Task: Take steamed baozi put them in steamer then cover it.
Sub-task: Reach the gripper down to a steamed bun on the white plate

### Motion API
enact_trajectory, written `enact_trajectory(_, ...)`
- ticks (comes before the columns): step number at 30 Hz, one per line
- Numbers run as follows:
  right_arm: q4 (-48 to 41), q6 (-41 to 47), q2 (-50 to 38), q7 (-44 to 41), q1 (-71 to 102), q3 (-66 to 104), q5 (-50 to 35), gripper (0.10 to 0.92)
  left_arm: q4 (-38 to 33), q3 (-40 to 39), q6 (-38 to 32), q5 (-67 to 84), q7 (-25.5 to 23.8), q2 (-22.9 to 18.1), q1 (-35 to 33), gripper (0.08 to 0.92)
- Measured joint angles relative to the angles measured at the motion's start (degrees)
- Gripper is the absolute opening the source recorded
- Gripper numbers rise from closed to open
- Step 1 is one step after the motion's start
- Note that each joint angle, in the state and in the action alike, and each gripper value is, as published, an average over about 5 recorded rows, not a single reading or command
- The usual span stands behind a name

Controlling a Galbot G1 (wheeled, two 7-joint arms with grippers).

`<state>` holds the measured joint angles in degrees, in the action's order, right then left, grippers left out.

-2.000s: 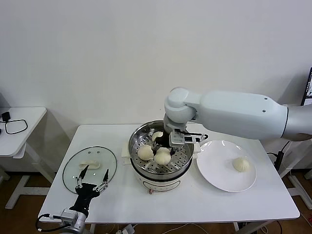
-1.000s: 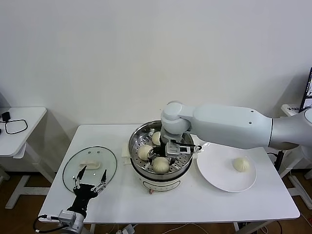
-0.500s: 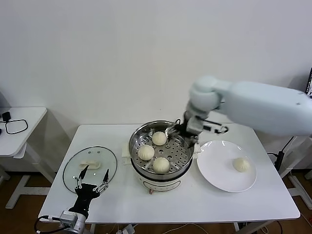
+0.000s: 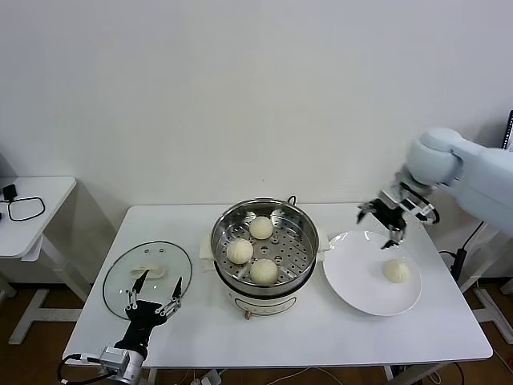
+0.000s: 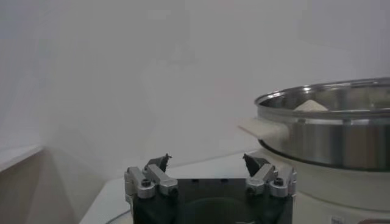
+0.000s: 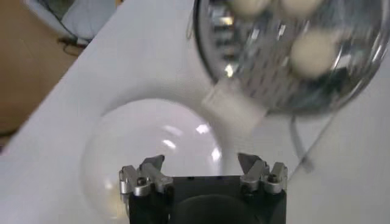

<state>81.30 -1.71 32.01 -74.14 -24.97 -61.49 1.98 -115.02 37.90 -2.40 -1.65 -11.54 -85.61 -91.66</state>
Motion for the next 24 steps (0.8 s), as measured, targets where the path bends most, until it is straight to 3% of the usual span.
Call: enact_trajectory(24,-16.84,3.71,3.39,4.20,28.64,26.13,14.83,0.823,0.61,-0.60,-0.17,-0.31,0.13,-0.13,0.26,0.823)
